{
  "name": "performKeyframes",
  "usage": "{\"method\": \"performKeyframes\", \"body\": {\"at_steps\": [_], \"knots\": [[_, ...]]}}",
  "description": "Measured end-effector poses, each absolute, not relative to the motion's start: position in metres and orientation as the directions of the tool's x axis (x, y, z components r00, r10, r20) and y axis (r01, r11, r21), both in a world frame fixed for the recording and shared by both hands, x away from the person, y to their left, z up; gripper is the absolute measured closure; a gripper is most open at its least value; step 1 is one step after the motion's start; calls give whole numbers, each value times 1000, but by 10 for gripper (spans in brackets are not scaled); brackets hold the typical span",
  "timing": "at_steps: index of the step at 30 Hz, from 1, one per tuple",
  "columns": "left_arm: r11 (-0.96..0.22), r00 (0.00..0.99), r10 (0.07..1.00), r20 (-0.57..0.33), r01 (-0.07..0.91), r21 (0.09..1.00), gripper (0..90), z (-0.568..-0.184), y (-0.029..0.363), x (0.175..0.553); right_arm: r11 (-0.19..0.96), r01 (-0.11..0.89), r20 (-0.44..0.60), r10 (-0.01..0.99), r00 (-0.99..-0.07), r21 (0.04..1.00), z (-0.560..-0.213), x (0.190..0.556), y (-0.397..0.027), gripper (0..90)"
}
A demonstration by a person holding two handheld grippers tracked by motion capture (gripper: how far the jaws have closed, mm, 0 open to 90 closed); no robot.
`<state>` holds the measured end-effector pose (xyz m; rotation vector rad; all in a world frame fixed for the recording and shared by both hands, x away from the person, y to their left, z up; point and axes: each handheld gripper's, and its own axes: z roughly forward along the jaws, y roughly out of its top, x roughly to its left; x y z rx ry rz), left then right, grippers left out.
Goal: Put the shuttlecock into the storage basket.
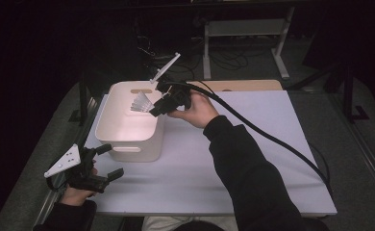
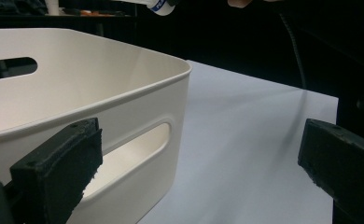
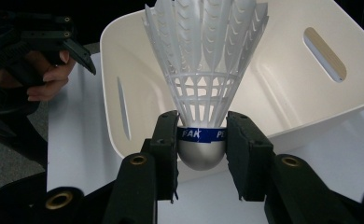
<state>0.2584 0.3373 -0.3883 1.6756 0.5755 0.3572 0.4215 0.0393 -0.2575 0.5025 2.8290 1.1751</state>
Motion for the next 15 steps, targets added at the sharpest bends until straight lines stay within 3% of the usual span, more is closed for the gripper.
{"method": "performKeyframes", "body": {"at_steps": [15], "knots": [[-110,828,555,-80,169,979,0,-388,337,258,689,265,92,277,-956,674,-269,421,63,642]]}}
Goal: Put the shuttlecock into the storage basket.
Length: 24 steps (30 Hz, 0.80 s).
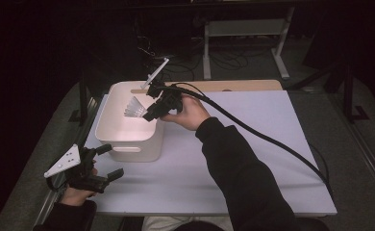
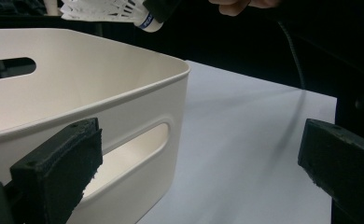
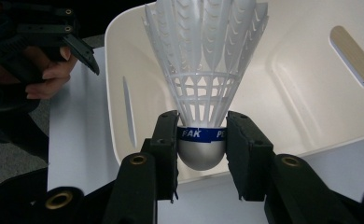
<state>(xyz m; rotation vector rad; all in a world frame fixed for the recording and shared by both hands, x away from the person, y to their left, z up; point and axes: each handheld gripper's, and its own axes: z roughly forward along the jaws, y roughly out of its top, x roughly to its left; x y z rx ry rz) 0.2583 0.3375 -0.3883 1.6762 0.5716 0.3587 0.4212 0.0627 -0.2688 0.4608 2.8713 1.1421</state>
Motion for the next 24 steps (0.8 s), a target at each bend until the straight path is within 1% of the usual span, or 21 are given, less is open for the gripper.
{"method": "performKeyframes", "body": {"at_steps": [24], "knots": [[-112,828,555,-80,169,979,0,-388,338,258,713,271,133,244,-961,647,-300,424,84,642]]}}
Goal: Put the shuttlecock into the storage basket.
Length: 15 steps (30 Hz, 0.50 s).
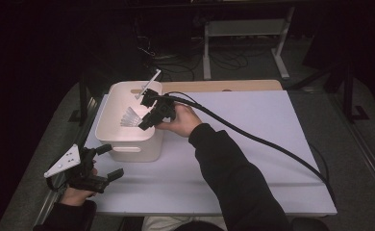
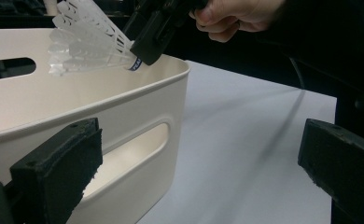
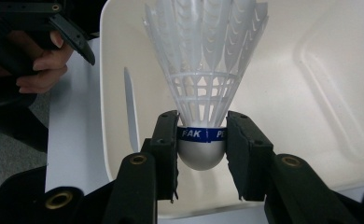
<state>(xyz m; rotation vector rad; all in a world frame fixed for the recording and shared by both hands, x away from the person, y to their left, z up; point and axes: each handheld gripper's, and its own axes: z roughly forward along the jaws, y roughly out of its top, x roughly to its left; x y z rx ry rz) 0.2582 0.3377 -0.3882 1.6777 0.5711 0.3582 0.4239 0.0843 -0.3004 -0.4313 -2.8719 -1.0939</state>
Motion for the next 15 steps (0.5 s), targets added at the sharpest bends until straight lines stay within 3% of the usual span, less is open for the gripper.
{"method": "performKeyframes", "body": {"at_steps": [8,15], "knots": [[-110,829,553,-84,172,979,0,-388,337,258,722,278,144,244,-959,633,-306,424,88,632],[-111,829,553,-82,171,979,0,-388,338,258,706,287,141,259,-955,648,-303,425,86,479]]}}
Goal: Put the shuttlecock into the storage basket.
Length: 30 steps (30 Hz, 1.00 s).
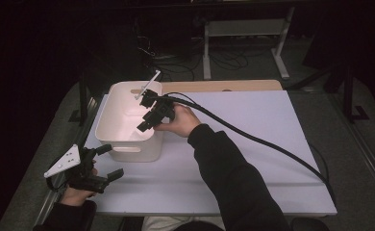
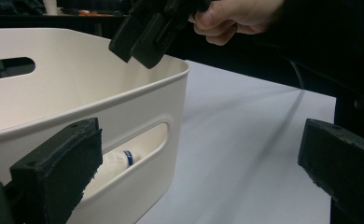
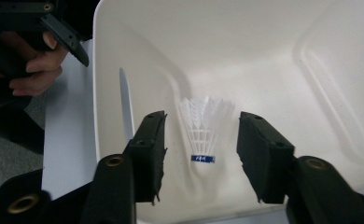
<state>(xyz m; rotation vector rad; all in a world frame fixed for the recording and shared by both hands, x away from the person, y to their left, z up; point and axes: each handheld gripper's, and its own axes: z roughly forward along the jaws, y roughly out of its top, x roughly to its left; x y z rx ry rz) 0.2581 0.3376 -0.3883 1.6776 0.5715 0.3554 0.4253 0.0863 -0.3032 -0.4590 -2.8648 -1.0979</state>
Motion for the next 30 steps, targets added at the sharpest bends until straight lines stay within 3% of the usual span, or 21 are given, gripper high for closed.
{"method": "performKeyframes", "body": {"at_steps": [13,23,30], "knots": [[-111,830,551,-84,173,979,0,-388,337,258,684,313,136,301,-944,659,-289,426,74,208],[-109,828,554,-86,174,979,0,-388,337,258,655,316,127,321,-939,686,-283,423,64,121],[-108,827,556,-87,175,979,0,-388,337,258,658,319,116,333,-936,682,-278,420,61,0]]}}
